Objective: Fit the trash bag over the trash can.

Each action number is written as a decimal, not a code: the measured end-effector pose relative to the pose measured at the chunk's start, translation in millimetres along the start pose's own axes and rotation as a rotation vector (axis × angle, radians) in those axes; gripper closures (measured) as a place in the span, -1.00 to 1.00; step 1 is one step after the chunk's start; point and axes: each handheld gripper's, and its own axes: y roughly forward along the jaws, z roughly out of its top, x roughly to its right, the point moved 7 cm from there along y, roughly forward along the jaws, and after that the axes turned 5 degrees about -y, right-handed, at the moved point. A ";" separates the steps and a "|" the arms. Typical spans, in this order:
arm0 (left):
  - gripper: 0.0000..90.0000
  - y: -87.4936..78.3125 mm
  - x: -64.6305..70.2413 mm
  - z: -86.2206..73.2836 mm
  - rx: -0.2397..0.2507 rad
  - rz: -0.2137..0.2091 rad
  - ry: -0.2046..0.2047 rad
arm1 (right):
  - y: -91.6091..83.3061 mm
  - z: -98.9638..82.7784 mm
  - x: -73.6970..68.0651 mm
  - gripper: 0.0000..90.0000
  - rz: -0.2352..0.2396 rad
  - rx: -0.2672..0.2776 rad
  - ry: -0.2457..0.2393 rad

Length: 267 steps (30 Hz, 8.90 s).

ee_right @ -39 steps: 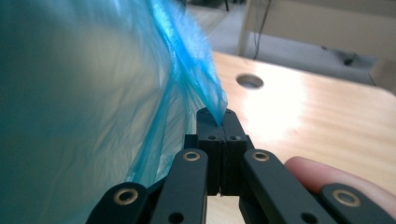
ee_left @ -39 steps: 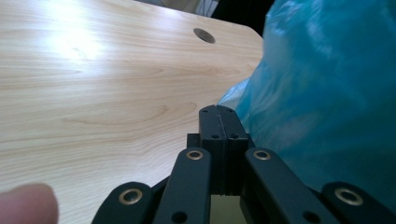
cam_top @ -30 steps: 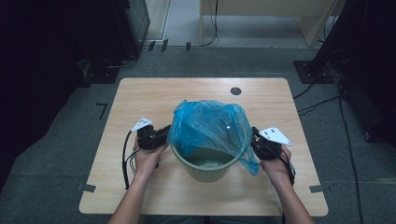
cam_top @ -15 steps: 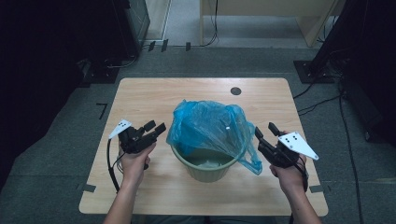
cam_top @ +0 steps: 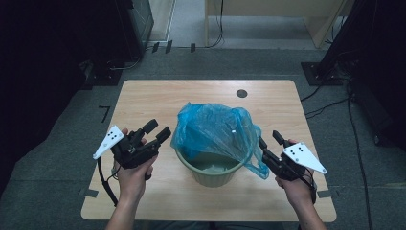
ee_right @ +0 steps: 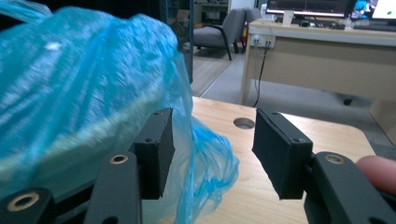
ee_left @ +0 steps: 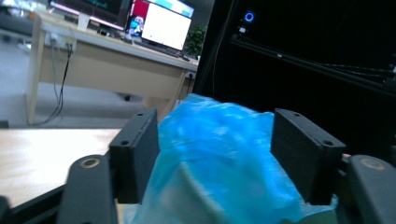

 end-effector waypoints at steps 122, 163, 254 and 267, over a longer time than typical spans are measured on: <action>0.97 -12.3 -25.0 -114.6 -0.447 -0.180 -0.012 | 36.9 -101.2 -39.1 1.00 0.233 -0.351 -0.105; 0.91 5.2 -70.3 -172.6 -0.713 0.052 0.026 | 40.0 -137.1 -37.3 1.00 0.201 -0.565 -0.223; 0.11 1.3 -105.0 -141.7 -0.386 0.314 0.049 | -15.4 -26.7 -12.5 0.84 0.419 0.027 -0.153; -0.12 -4.0 -111.9 -141.3 -0.397 0.323 0.030 | -16.0 19.1 -9.4 0.96 0.405 0.069 -0.159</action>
